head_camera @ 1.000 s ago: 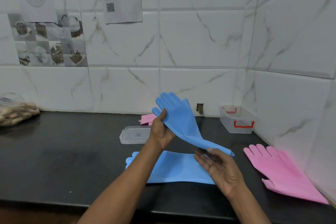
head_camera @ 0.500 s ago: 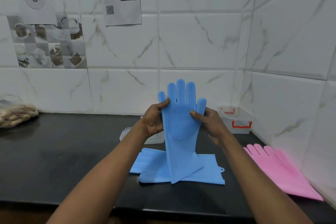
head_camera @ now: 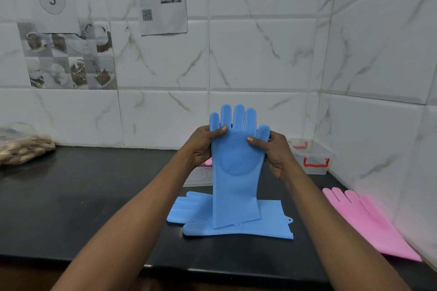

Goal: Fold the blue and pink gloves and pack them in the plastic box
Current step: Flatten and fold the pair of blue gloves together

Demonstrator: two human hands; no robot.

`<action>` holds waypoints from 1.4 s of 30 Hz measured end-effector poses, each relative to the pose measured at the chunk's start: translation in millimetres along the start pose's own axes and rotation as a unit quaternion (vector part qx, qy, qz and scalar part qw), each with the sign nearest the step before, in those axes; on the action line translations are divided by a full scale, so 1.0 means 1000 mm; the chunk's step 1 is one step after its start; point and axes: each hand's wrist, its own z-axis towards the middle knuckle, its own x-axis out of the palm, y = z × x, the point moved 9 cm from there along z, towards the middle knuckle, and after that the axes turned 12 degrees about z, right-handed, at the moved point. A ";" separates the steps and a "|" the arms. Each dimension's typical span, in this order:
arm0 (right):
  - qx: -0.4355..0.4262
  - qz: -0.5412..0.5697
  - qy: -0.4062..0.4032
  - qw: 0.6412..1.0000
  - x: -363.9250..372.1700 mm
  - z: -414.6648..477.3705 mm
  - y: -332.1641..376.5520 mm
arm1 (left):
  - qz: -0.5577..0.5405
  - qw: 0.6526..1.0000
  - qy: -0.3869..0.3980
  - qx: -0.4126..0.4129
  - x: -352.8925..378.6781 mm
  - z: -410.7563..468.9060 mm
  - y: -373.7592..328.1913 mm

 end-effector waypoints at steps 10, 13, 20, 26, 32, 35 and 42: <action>-0.135 -0.314 -0.072 0.937 0.040 0.000 0.056 | 0.305 0.877 -0.343 0.142 -0.015 -0.045 -0.038; -0.198 -0.471 -0.043 0.859 0.089 -0.017 0.071 | 0.037 0.976 -0.174 0.129 0.019 -0.051 -0.009; -0.091 -0.433 0.154 0.884 0.141 -0.076 -0.005 | -0.378 0.920 -0.012 0.104 0.012 -0.050 0.030; -0.090 -0.312 -0.227 0.918 -0.017 -0.092 -0.005 | -0.413 0.904 0.039 0.098 0.021 -0.050 0.028; 0.221 0.066 -0.085 0.969 -0.036 -0.096 -0.107 | -0.400 0.914 -0.036 0.055 0.019 -0.042 0.036; 0.270 0.185 -0.067 0.943 -0.019 -0.101 -0.121 | -0.396 0.915 -0.056 0.046 0.028 -0.038 0.033; 0.101 0.087 -0.144 0.981 -0.074 -0.071 -0.045 | -0.220 0.973 -0.070 -0.027 -0.035 -0.050 0.028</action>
